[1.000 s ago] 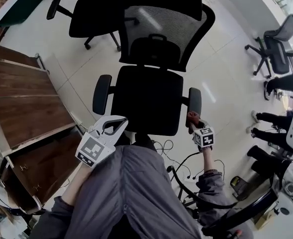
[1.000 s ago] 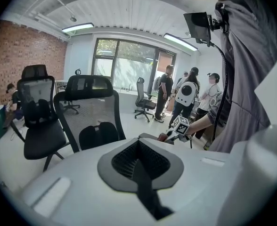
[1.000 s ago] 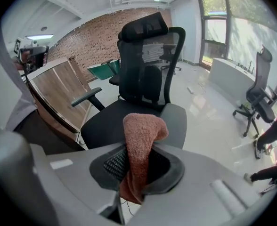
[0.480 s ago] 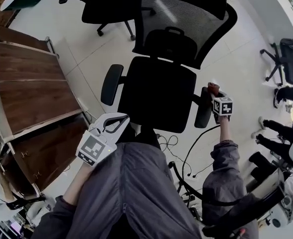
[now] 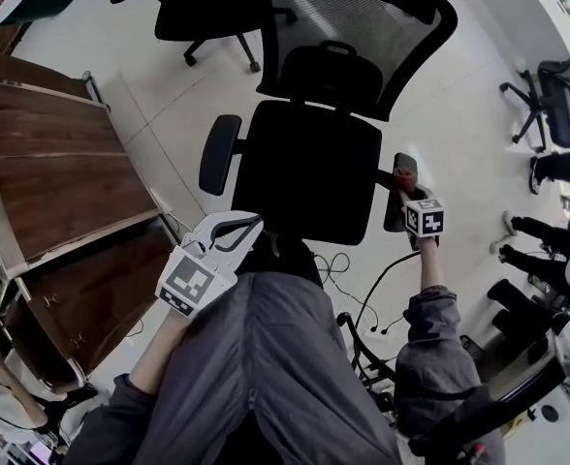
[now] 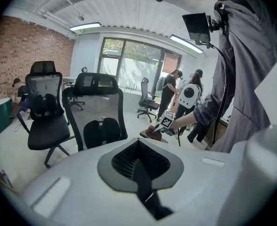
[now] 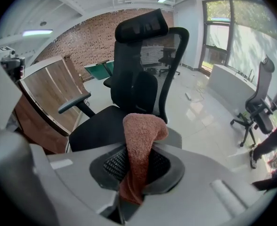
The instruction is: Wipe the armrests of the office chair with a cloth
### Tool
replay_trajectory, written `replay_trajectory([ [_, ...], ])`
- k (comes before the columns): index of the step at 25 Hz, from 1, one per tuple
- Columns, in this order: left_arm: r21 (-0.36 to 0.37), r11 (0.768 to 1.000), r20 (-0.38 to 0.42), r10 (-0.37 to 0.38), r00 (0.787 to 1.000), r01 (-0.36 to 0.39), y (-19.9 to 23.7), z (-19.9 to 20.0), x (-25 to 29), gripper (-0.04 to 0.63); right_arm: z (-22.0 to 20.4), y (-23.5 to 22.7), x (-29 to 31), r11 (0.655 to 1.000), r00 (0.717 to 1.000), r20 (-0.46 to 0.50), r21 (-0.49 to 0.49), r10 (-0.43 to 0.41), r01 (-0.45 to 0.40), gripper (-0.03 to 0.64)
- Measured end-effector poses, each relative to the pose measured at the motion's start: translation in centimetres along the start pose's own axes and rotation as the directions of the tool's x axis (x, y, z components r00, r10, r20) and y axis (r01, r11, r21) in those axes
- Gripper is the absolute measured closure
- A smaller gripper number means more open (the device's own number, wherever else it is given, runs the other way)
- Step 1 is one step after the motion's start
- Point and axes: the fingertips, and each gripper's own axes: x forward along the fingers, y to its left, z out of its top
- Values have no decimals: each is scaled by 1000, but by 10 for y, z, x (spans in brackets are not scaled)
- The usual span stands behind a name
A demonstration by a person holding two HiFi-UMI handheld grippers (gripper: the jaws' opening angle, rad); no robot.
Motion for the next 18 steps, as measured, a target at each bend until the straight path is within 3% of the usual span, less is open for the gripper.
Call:
replay_trajectory([
  [8,53,995,44,-90,995,88,-38,-20,-39,578,-66,78,-71,997,998,43,60,-43,40,557],
  [18,98,990,122,-116,986,104,-71,-22,-74,578,-85,120,-136,994,992,90,65,-93,87,557],
])
